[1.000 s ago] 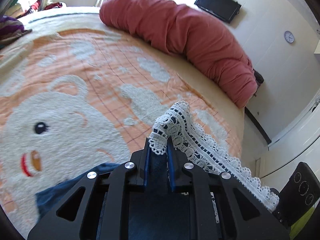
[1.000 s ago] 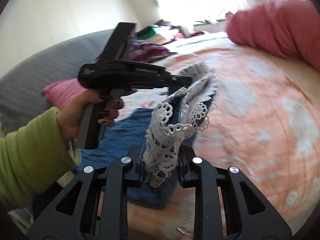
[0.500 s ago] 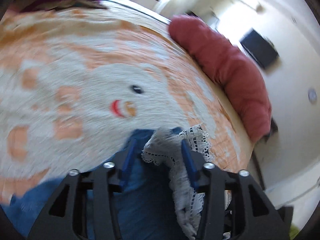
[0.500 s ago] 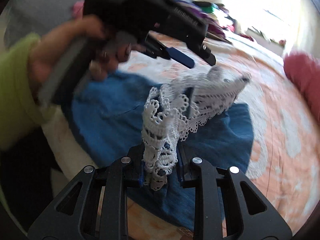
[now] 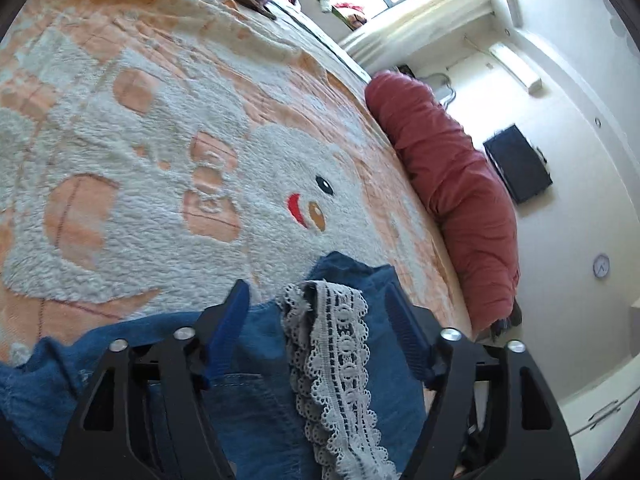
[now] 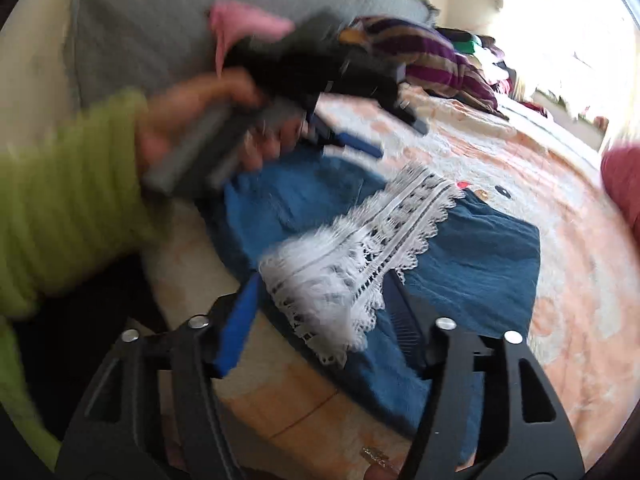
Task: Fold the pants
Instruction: 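Fold the lace hem over the pants with the left gripper and release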
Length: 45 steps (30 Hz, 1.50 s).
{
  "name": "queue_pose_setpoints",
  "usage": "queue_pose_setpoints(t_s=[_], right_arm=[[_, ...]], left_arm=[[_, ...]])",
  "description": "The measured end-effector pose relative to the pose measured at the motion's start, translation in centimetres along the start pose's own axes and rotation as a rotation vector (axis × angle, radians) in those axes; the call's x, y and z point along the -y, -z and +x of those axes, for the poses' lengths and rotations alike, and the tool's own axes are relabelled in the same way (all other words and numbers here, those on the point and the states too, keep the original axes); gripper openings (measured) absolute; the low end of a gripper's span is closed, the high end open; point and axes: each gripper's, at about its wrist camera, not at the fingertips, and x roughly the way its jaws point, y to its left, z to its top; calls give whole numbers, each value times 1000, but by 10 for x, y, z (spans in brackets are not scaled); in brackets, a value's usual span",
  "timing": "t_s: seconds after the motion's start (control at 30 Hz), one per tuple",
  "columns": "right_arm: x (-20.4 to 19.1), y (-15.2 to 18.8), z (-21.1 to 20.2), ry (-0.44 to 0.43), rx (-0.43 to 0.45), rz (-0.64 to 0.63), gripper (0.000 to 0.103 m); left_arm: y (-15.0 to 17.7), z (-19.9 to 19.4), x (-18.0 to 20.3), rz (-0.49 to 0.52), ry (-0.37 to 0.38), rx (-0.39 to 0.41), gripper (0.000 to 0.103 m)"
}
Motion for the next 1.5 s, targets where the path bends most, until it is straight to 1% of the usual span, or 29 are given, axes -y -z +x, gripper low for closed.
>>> queue_pose_setpoints(t_s=[0.07, 0.13, 0.17, 0.23, 0.3, 0.33, 0.4, 0.43, 0.5, 0.57, 0.63, 0.67, 0.7, 0.73, 0.77, 0.87, 0.93, 0.97, 1.0, 1.07, 1.17, 1.2, 1.23, 1.27, 1.3, 1.33, 1.37, 1.43, 1.5], right_arm=[[25, -3, -19, -15, 62, 109, 64], [50, -7, -27, 31, 78, 184, 64], [58, -8, -29, 56, 76, 200, 64], [90, -17, -24, 154, 47, 243, 64], [115, -22, -16, 194, 4, 285, 64], [128, -23, -10, 204, -17, 312, 64], [153, -24, 4, 208, -75, 370, 64], [160, -24, 8, 211, -90, 392, 64], [182, -25, 26, 184, -128, 452, 64], [198, -27, 45, 154, -162, 510, 64], [212, -28, 62, 118, -177, 559, 64], [215, -27, 68, 94, -190, 576, 61], [220, -24, 79, 54, -216, 606, 51], [222, -23, 87, -5, -228, 624, 24], [220, -23, 89, -58, -213, 624, 16], [214, -24, 80, -17, -165, 614, 15], [211, -25, 78, 81, -166, 579, 15], [207, -27, 79, 153, -180, 531, 15], [201, -27, 80, 215, -195, 478, 15], [194, -26, 81, 248, -205, 443, 16], [184, -27, 79, 293, -201, 382, 18], [183, -26, 77, 304, -200, 367, 20], [182, -26, 74, 308, -196, 359, 27], [184, -25, 70, 302, -188, 362, 36], [184, -24, 65, 284, -172, 378, 39], [185, -24, 60, 268, -157, 391, 41], [184, -24, 51, 252, -133, 399, 42], [181, -29, 48, 251, -108, 387, 46], [175, -31, 40, 242, -91, 379, 48]], left_arm=[[0, 7, 3, 12, -10, -19, 72], [1, 14, 3, 21, -22, -38, 73], [0, 20, 5, 29, -40, -50, 73], [0, 29, 5, 42, -72, -69, 73], [2, 36, 5, 44, -73, -83, 72], [3, 40, 5, 45, -73, -87, 70], [5, 44, 8, 62, -79, -92, 48], [6, 46, 8, 69, -87, -90, 33], [6, 48, 11, 90, -108, -78, 27], [5, 45, 14, 102, -105, -62, 16], [2, 37, 18, 114, -85, -40, 15], [1, 32, 22, 128, -74, -22, 13], [-1, 27, 26, 141, -60, -6, 13], [-2, 24, 28, 152, -59, 1, 13], [-2, 22, 31, 167, -71, 8, 13], [-3, 26, 33, 212, -157, 16, 13], [-2, 30, 27, 210, -195, -3, 14], [-1, 35, 24, 212, -217, -14, 14], [0, 38, 22, 210, -227, -21, 15], [2, 39, 18, 203, -239, -25, 21], [1, 33, 17, 201, -244, -9, 25], [2, 32, 19, 207, -249, -6, 25], [3, 30, 21, 215, -257, -2, 26], [3, 26, 23, 222, -264, 1, 27], [4, 21, 26, 225, -265, 7, 28], [5, 15, 28, 228, -262, 16, 32], [7, 7, 31, 238, -266, 29, 41], [12, -4, 36, 260, -288, 46, 49], [19, -16, 41, 277, -309, 60, 50]])
